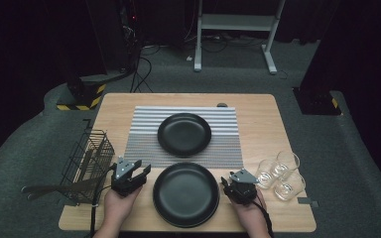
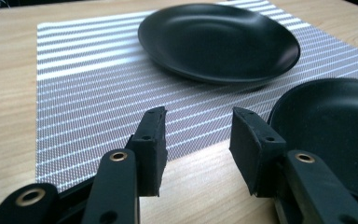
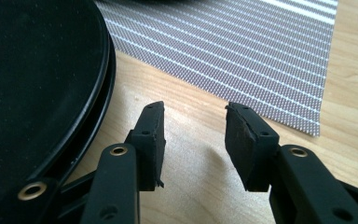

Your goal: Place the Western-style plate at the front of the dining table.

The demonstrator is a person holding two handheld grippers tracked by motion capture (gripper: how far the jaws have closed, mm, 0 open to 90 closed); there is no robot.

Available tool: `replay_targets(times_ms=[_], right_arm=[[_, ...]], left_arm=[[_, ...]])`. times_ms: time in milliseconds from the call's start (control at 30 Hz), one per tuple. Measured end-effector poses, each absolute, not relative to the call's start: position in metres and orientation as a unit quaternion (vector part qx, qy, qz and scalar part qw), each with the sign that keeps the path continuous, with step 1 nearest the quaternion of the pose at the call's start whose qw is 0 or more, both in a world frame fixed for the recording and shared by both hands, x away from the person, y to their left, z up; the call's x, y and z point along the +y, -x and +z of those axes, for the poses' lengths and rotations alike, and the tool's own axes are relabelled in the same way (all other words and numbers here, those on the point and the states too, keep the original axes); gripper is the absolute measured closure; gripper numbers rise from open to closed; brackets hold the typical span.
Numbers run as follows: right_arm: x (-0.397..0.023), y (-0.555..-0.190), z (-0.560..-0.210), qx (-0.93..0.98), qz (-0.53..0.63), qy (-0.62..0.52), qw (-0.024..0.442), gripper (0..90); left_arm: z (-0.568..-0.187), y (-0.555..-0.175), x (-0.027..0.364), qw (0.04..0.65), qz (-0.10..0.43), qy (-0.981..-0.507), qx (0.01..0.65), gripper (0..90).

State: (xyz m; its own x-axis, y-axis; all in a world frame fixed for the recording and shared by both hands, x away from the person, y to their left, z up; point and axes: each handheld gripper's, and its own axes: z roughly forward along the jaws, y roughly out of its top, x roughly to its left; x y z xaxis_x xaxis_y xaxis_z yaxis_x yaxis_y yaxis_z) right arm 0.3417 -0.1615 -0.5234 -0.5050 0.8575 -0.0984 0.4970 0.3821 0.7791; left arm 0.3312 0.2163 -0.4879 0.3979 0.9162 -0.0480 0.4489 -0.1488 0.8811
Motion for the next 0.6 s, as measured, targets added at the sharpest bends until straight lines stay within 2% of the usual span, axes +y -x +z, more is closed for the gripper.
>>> replay_targets(times_ms=[267,600], right_arm=[[-0.162,-0.344,-0.524,0.792,0.348,-0.439,0.242,54.6],[-0.163,-0.352,-0.524,0.796,0.341,-0.445,0.227,55.0]], left_arm=[[-0.479,-0.330,0.213,0.445,0.278,-0.711,0.468,55.0],[-0.470,-0.332,0.210,0.454,0.289,-0.708,0.458,53.1]])
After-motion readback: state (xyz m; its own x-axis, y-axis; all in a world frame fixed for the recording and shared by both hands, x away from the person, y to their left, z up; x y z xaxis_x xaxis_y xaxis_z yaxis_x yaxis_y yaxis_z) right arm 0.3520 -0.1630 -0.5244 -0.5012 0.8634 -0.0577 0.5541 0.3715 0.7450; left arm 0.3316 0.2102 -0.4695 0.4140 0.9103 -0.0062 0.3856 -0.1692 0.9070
